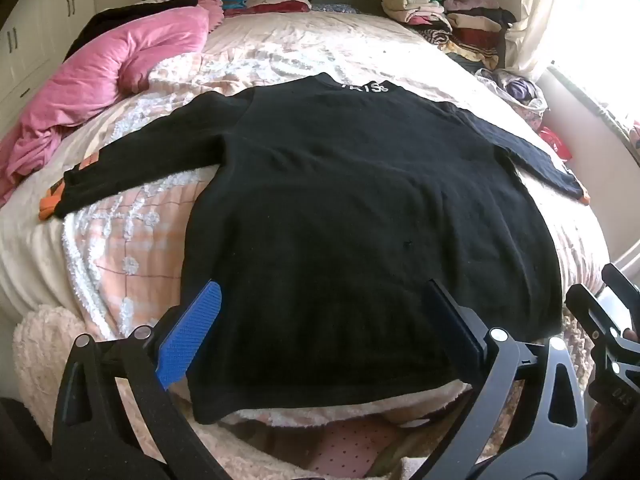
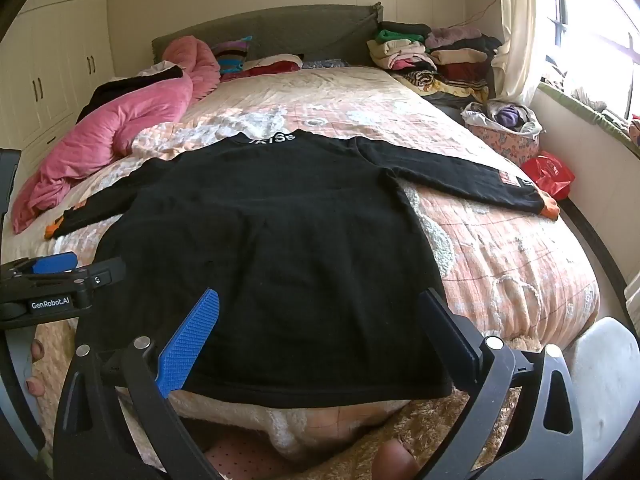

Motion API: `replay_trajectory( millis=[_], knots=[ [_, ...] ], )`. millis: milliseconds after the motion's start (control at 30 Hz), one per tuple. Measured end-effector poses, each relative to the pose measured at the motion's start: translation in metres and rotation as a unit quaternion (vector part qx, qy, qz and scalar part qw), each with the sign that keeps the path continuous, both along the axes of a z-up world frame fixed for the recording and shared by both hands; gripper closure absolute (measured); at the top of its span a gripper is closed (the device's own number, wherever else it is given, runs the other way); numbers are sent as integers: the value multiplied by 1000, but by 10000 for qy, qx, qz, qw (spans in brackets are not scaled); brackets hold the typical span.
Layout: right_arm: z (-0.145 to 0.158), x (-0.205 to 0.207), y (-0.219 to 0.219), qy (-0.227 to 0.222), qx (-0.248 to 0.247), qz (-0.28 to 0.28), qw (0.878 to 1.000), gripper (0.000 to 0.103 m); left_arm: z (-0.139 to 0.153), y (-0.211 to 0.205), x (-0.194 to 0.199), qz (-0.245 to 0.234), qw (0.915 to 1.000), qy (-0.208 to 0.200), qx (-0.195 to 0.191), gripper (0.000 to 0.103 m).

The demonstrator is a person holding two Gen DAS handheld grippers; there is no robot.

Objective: Fold small clothes

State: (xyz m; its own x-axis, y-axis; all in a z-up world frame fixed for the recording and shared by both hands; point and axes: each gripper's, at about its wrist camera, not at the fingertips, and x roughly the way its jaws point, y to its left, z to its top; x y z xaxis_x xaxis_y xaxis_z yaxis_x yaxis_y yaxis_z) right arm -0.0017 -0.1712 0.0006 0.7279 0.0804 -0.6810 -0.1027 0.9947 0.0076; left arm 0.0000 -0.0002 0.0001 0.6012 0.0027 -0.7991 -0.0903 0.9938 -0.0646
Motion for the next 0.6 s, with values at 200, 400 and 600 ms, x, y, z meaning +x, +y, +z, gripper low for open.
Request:
replay_trajectory(
  millis=[200, 400, 600],
  knots=[
    [0, 0, 0, 7, -5, -15, 10000, 4, 0, 0, 0, 5, 10000, 8, -9, 9],
    [-1, 0, 0, 8, -16, -3, 10000, 4, 0, 0, 0, 13, 10000, 1, 1, 9],
    [0, 1, 0, 0, -20, 0, 10000, 4, 0, 0, 0, 15, 10000, 2, -2, 9]
  ],
)
